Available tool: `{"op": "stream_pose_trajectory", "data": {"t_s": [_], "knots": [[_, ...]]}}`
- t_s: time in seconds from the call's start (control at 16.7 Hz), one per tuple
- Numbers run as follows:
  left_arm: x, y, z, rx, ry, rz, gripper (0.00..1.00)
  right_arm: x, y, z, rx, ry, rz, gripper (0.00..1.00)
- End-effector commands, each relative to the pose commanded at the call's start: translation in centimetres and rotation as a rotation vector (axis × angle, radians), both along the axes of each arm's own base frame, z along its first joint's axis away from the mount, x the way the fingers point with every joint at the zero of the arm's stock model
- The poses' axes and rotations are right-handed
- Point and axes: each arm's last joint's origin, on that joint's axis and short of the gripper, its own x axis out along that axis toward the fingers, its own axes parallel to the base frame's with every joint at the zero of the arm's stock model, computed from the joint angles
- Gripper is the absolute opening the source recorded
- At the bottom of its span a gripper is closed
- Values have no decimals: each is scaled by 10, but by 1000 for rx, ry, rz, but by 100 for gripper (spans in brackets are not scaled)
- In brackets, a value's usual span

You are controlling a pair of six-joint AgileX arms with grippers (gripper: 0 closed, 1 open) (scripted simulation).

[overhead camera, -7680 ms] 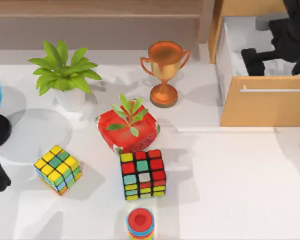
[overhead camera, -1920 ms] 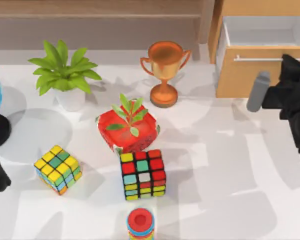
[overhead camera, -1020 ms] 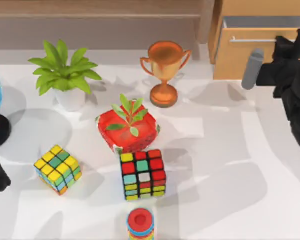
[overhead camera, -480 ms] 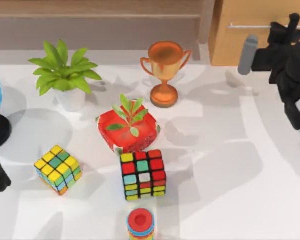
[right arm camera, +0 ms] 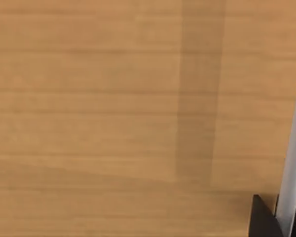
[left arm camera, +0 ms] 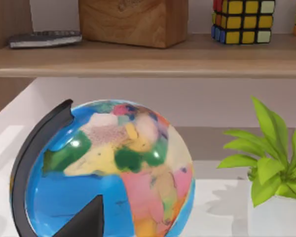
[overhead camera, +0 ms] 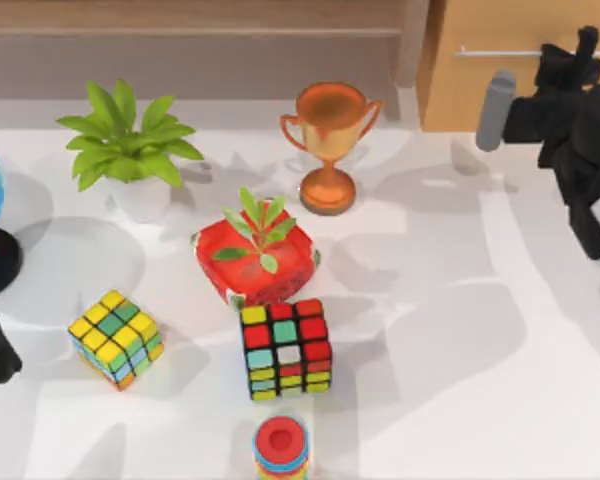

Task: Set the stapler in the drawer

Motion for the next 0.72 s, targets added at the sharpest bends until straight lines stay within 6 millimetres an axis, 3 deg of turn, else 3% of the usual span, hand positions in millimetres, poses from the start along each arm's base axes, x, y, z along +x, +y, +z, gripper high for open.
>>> {"op": "stream_pose_trajectory", "data": {"t_s": [0.54, 0.72], "knots": [[0, 0, 0, 0, 0, 0, 100, 0, 0, 0, 0, 0, 0, 98], [0, 0, 0, 0, 0, 0, 100, 0, 0, 0, 0, 0, 0, 100]]}}
